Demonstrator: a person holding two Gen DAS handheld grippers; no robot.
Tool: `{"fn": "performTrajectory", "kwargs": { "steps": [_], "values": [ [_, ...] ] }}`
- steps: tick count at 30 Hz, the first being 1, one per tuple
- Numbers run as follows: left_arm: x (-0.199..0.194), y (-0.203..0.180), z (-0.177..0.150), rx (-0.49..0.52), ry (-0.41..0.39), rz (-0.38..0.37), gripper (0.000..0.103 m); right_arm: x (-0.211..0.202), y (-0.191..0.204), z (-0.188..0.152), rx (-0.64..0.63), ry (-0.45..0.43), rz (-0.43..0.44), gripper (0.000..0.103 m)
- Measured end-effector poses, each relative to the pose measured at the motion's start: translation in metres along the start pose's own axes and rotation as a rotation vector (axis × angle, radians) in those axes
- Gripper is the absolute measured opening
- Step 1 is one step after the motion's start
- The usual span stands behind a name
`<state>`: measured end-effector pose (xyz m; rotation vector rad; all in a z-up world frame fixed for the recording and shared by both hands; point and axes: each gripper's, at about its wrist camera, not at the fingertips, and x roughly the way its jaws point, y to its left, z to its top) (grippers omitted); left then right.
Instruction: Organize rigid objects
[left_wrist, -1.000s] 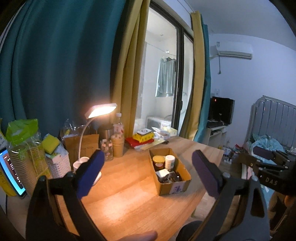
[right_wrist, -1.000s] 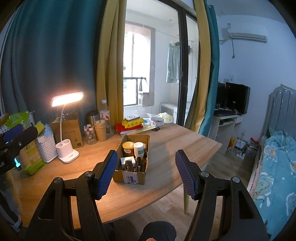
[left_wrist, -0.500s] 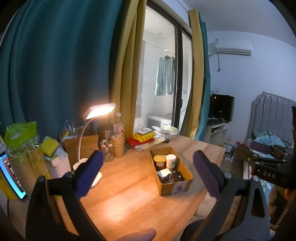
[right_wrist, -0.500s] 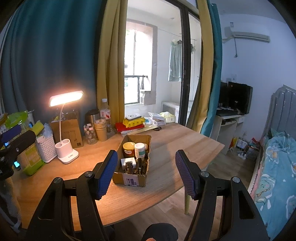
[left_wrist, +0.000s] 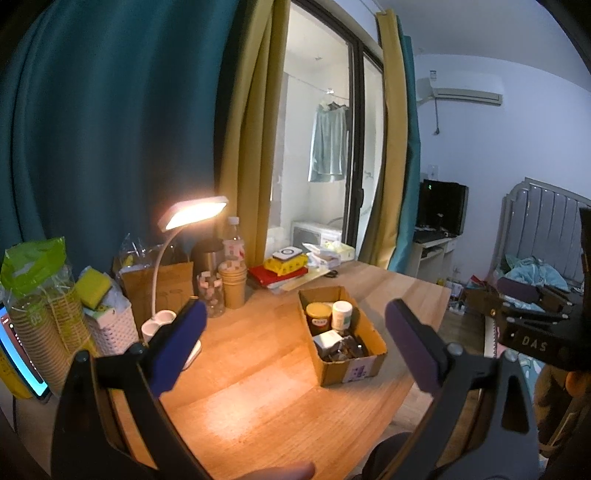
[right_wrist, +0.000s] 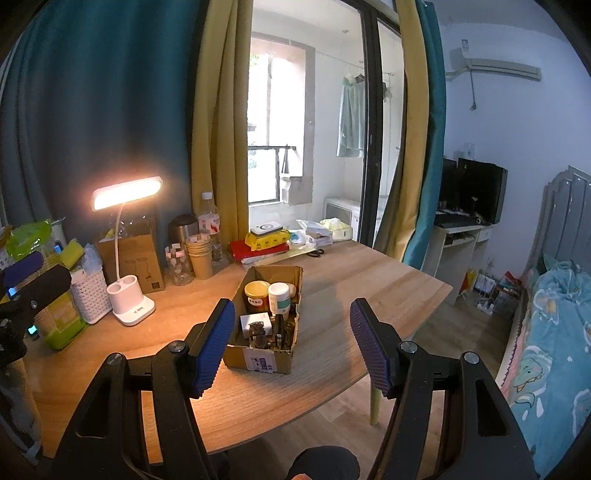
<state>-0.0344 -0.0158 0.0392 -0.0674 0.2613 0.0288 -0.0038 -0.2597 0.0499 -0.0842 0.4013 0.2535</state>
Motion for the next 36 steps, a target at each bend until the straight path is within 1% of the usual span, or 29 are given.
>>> {"fn": "performTrajectory", "kwargs": {
  "steps": [7, 10, 13, 20, 36],
  "values": [
    [0.004, -0.003, -0.001, 0.002, 0.005, 0.007, 0.098, 0.005, 0.000, -0.001, 0.002, 0.004, 0.001, 0.068],
    [0.007, -0.004, -0.001, 0.006, 0.009, -0.003, 0.098, 0.006, -0.001, -0.002, 0.002, 0.006, 0.000, 0.068],
    [0.010, -0.002, 0.000, -0.014, 0.015, -0.031, 0.098, 0.008, -0.001, -0.002, 0.003, 0.007, 0.000, 0.068],
    [0.013, -0.004, -0.001, -0.003, 0.011, 0.003, 0.098, 0.009, -0.002, -0.003, 0.004, 0.009, 0.000, 0.068],
    [0.018, -0.007, -0.002, -0.002, 0.024, 0.007, 0.098, 0.017, -0.001, -0.006, 0.007, 0.017, 0.001, 0.068]
  ]
}}
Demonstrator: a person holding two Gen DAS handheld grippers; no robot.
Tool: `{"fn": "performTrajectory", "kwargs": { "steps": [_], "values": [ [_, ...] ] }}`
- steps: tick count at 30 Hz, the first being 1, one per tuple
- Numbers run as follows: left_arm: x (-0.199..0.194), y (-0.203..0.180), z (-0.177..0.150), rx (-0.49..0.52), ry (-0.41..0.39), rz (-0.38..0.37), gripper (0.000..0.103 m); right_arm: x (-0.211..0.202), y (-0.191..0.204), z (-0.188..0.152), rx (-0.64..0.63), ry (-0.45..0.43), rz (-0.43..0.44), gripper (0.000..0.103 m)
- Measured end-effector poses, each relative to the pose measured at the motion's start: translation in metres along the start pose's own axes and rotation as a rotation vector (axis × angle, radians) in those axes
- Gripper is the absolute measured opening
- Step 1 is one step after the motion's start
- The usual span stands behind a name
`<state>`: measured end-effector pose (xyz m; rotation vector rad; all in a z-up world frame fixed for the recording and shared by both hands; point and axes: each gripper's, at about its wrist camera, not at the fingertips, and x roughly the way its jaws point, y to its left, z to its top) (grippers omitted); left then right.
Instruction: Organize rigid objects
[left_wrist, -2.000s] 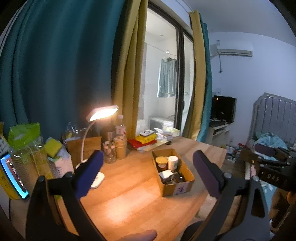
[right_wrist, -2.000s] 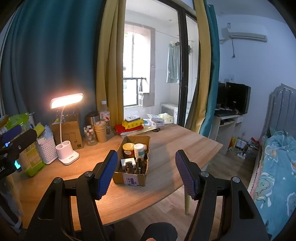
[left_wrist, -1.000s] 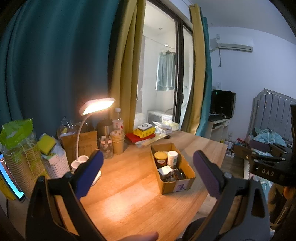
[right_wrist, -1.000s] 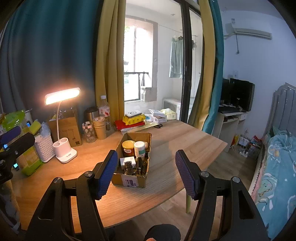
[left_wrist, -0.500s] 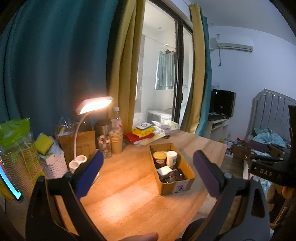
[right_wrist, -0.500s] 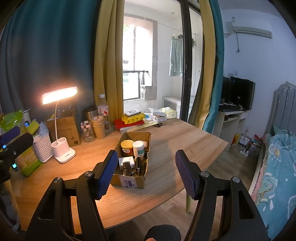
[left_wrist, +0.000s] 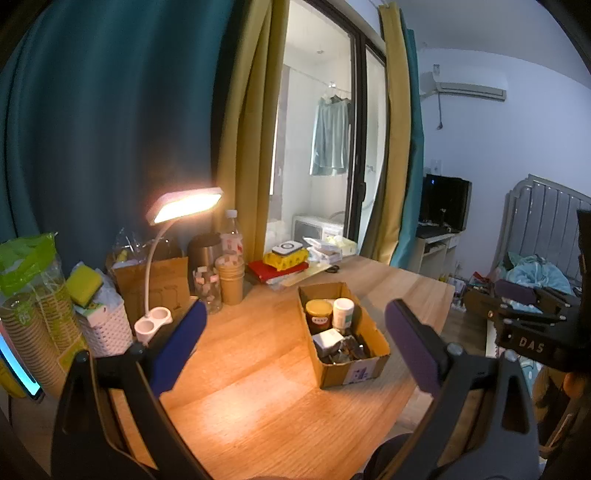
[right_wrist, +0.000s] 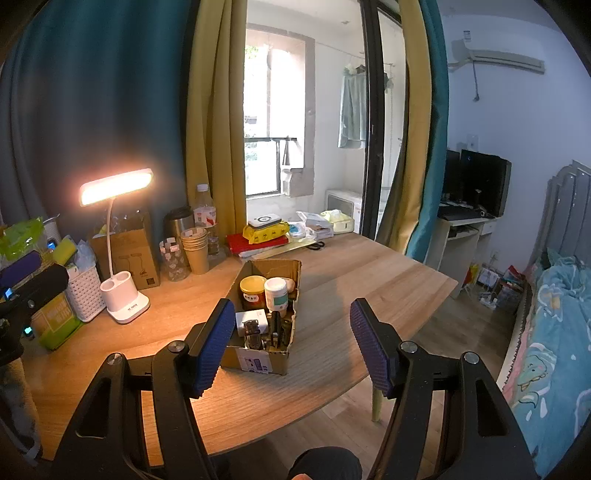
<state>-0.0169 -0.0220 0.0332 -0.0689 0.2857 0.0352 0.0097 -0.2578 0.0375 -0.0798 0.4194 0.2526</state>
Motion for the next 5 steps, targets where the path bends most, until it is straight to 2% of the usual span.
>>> {"fn": "performTrajectory", "kwargs": {
  "steps": [5],
  "values": [
    [0.0074, -0.0032, 0.0006, 0.002, 0.009, 0.009, 0.098, 0.0045, 0.0042, -0.0060, -0.006, 0.005, 0.006, 0.068]
  ]
}}
